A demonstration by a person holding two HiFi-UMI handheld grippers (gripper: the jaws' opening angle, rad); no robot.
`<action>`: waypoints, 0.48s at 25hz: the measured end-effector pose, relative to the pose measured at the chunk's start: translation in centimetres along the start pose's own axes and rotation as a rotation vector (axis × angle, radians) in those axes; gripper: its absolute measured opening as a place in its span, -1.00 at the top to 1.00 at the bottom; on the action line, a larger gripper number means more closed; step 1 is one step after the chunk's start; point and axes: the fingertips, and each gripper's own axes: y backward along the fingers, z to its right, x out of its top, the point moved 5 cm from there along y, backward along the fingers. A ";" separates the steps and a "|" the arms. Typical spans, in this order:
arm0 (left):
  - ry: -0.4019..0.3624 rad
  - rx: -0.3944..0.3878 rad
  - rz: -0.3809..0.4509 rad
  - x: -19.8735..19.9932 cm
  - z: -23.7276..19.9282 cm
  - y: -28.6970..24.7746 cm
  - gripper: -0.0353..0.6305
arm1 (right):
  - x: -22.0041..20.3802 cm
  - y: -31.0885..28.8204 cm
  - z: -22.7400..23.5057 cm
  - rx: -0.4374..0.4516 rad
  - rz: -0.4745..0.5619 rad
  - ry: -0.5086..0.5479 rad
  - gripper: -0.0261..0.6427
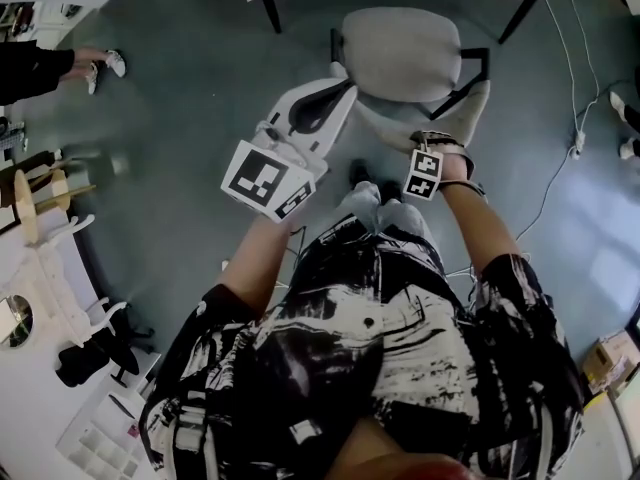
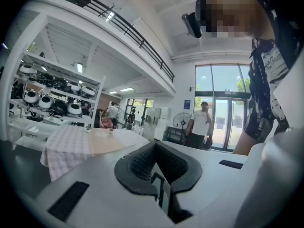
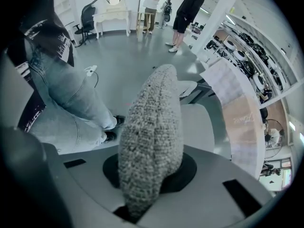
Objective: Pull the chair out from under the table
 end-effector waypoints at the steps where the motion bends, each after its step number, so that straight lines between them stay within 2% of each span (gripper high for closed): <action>1: 0.000 0.003 0.000 -0.2 0.4 -0.1 0.89 | -0.2 0.0 -0.5 0.001 0.001 0.000 0.78; 12: -0.004 0.052 0.004 -1.1 7.7 1.3 0.89 | -1.1 1.1 -6.4 0.013 0.004 -0.010 0.78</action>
